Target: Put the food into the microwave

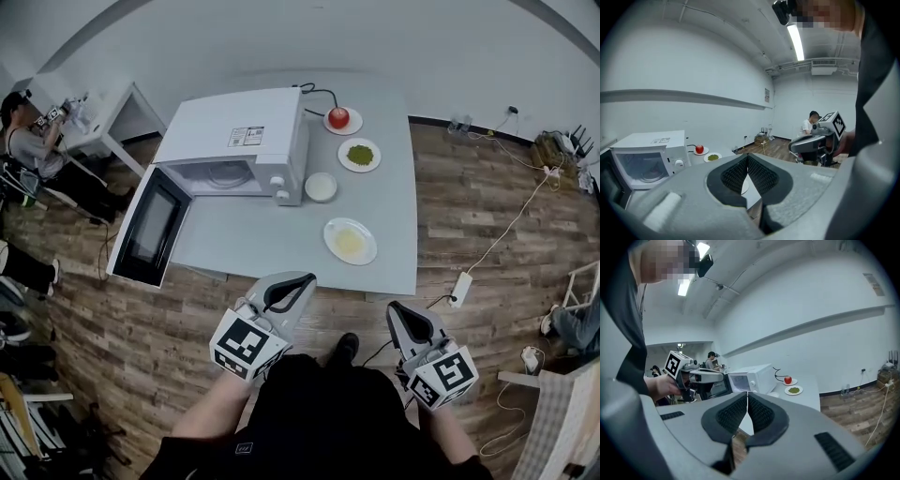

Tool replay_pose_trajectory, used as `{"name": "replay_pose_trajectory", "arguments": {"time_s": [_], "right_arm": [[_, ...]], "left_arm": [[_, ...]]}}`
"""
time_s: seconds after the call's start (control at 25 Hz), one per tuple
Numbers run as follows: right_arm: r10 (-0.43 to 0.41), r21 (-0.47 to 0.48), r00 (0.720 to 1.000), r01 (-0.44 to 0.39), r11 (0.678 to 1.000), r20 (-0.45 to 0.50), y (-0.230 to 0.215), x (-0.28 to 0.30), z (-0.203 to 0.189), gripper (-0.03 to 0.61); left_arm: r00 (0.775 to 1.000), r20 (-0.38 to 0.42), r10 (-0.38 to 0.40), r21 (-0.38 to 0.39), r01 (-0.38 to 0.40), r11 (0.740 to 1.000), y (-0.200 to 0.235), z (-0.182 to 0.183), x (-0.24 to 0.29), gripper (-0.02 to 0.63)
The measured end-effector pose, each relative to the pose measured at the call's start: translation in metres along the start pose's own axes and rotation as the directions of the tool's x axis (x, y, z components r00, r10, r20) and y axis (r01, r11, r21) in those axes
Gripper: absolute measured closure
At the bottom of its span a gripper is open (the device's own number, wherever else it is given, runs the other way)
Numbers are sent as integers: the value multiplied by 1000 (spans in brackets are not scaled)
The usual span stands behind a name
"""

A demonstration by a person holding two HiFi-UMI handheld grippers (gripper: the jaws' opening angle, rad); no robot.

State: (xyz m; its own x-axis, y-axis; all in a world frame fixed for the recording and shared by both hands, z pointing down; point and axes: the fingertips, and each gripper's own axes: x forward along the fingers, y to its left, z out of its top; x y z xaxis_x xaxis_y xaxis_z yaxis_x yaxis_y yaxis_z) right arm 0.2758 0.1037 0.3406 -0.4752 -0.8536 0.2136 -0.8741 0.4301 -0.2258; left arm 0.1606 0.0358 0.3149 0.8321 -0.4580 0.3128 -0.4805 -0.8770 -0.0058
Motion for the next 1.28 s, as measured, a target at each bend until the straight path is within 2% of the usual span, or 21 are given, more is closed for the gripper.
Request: {"name": "replay_pose_trajectory", "arguments": {"time_s": [0.36,0.56,0.72,0.92,1.16,1.28], "right_arm": [[54,62,998,-52,997,-26,-35,43,-4,563],[28,47,998,-25,999,-52,-45,78,-4,563],[14,45,996,-10,999,-83,-48,106,-11,562],[-1,-17,989,-1,1000,-151,-59,132,-40,561],[-33,-102,977,12,995,-211,-79,147,-87,561],[-55,-147,970,20,989,-237,-91,153,-115,561]], "left_arm": [[998,-67,-22,6,23,1000,19,-12,49,606],[996,-76,-41,15,42,999,48,-24,64,606],[992,-109,-67,37,71,997,71,-48,74,606],[983,-157,-91,70,103,992,91,-79,103,606],[976,-203,-83,109,106,988,107,-112,146,606],[968,-240,-72,171,115,979,112,-132,169,606]]}}
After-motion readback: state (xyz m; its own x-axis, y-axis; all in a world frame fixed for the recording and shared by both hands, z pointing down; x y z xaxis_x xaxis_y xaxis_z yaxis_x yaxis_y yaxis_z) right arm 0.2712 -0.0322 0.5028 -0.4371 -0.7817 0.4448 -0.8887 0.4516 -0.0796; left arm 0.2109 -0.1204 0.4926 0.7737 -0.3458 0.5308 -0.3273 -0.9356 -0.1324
